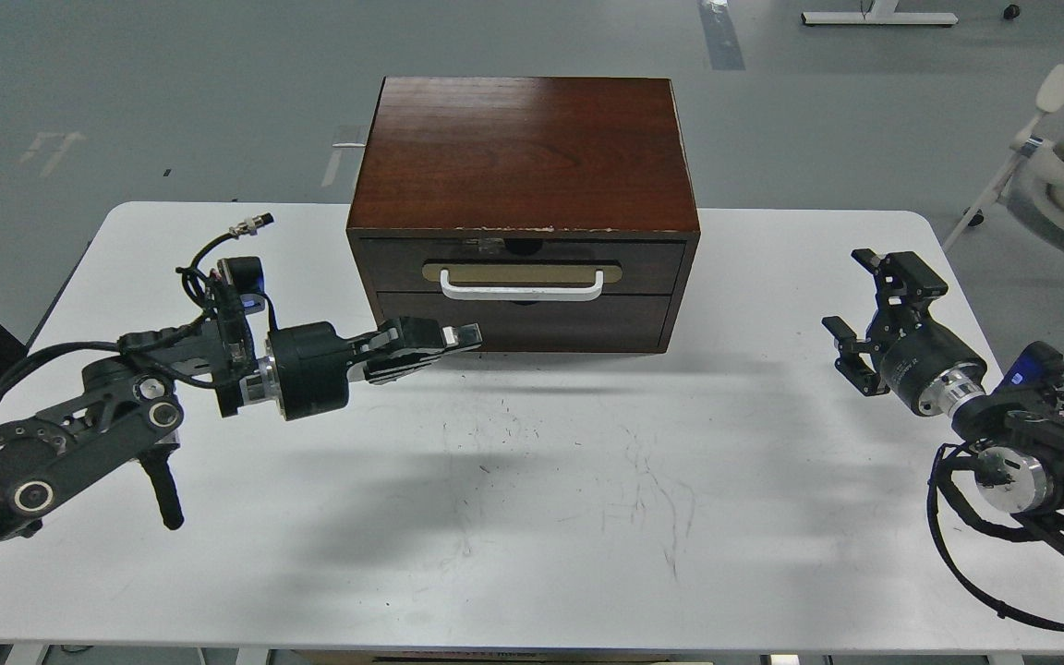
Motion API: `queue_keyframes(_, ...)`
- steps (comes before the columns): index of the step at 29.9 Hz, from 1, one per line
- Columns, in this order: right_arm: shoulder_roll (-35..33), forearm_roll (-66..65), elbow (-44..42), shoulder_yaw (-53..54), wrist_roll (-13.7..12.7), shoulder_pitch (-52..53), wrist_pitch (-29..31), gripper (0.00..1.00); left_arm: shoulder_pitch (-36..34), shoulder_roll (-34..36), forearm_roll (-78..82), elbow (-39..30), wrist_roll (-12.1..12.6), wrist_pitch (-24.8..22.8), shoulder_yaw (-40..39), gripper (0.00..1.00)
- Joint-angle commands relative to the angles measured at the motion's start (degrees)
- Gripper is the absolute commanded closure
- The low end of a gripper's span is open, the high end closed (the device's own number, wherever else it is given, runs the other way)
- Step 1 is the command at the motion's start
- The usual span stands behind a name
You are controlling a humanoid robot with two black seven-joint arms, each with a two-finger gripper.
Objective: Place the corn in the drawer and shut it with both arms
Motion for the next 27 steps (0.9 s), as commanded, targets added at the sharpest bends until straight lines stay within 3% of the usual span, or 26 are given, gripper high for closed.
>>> queue_keyframes(1,0.04,0.00,-0.03,0.34,0.00,0.08,0.00,0.04,0.25,4.30,-9.94,-5.88,-0.02,-0.03,-1.08,1.00)
queue_keyframes(3,0.04,0.00,-0.03,0.43,0.00,0.08,0.00,0.04,0.25,5.97,-17.30,-7.28,-0.02,-0.03,-3.62,0.62)
queue_keyframes(4,-0.05,0.00,-0.03,0.51,0.00,0.08,0.00,0.04,0.25,6.41,-21.68,-7.37,-0.02,-0.03,-5.98,0.14)
queue_keyframes(5,-0.05,0.00,-0.12,0.60,0.00,0.08,0.00,0.04,0.34,6.50,-25.12,-7.11,-0.02,-0.03,-8.44,0.01)
queue_keyframes(12,0.56,0.00,-0.12,1.74,0.00,0.08,0.00,0.04,0.60,9.31,-33.06,-1.49,-0.02,0.72,-12.07,0.00)
queue_keyframes(17,2.05,0.00,-0.12,2.36,0.00,-0.01,-0.09,0.00,6.56,8.88,-35.43,3.16,-0.02,9.32,-11.72,0.00)
queue_keyframes(19,2.93,0.09,-0.91,2.36,0.00,0.08,-0.09,0.00,9.37,8.53,-35.87,4.84,-0.02,10.48,-11.63,0.00)
queue_keyframes(27,4.52,0.35,-1.18,2.45,0.00,0.08,0.00,0.00,14.93,6.15,-45.35,9.50,-0.02,9.70,-11.71,0.00)
